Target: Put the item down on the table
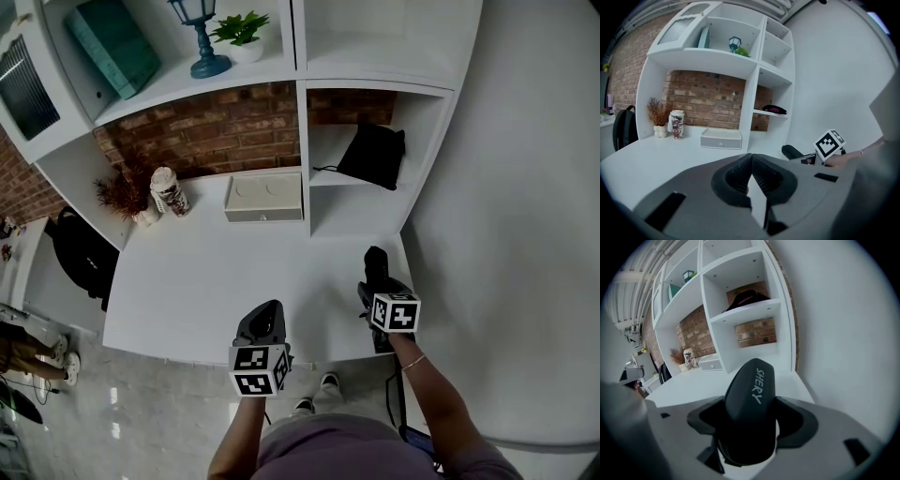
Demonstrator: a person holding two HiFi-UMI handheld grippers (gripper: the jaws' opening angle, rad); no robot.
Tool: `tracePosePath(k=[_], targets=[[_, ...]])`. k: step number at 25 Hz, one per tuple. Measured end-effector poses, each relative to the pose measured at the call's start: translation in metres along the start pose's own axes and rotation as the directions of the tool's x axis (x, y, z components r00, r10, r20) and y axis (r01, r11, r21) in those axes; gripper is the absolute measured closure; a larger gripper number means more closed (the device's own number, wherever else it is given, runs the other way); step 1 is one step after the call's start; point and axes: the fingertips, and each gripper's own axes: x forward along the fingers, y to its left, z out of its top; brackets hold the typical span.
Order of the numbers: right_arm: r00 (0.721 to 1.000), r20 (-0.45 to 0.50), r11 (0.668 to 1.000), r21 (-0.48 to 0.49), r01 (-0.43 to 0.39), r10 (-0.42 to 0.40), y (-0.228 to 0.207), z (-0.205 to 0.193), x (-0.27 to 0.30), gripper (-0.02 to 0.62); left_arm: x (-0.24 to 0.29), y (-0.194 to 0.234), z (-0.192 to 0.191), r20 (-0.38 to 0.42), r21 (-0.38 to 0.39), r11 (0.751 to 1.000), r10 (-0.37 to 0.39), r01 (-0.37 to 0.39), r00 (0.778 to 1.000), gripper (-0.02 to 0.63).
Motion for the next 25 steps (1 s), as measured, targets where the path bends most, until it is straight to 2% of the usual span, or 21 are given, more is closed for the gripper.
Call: tracePosePath(k=[10, 25], targets=[[0.995, -0.099, 0.99, -0.142, 0.012, -0.027, 0.007, -0.01, 0.027, 0.259, -0.014, 0.01, -0.007, -0.003, -0.017, 0.999, 0.045, -0.045, 0.999, 0.606], [0.984, -0.164, 0.97, -0.244, 0.023, -0.064, 0.005, -0.024, 0.046, 0.259, -0.012, 0.015, -0.011, -0.01, -0.025, 0.997, 0.069, -0.069, 0.998, 0.606]])
